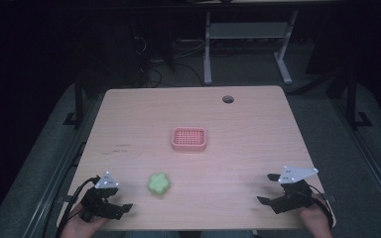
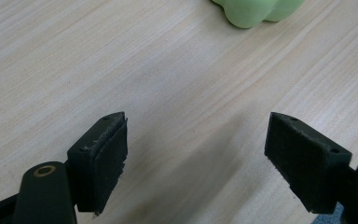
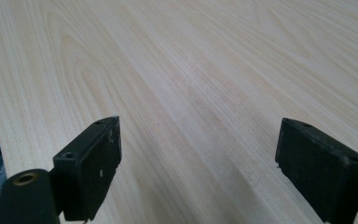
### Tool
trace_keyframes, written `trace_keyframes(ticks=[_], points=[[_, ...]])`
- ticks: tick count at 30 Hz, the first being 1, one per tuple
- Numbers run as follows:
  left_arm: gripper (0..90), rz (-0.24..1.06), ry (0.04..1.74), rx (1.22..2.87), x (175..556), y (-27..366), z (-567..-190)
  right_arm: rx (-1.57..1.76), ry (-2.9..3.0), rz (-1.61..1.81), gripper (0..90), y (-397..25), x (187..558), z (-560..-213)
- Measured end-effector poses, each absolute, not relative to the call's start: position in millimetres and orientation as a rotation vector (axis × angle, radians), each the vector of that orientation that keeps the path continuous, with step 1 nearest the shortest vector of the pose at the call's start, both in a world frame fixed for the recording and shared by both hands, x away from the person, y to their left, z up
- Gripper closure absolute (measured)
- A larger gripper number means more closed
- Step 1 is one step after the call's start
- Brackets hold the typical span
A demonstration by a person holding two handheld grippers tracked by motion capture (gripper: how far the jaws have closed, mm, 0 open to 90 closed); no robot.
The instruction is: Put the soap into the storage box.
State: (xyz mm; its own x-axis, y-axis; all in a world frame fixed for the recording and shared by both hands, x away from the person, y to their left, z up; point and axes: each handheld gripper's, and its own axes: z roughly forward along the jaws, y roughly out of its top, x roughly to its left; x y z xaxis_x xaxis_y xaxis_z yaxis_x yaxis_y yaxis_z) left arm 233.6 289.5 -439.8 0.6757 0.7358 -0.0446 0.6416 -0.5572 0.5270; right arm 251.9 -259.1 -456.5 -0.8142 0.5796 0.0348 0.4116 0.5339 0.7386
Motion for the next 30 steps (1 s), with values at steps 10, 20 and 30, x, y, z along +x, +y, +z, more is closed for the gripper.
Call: trace_keyframes(ticks=[10,20,30], points=[[21.3,0.239,1.064,2.37,233.5,289.3,-439.0,0.833,2.568,1.142,13.8,-257.2,251.4,-456.9],[20.8,0.237,1.051,2.37,231.8,287.7,-438.2,0.826,2.569,1.136,13.7,-255.5,250.8,-455.8],[21.0,0.203,1.063,2.377,232.8,282.3,-440.6,0.807,2.571,1.139,13.7,-255.1,250.9,-454.8]])
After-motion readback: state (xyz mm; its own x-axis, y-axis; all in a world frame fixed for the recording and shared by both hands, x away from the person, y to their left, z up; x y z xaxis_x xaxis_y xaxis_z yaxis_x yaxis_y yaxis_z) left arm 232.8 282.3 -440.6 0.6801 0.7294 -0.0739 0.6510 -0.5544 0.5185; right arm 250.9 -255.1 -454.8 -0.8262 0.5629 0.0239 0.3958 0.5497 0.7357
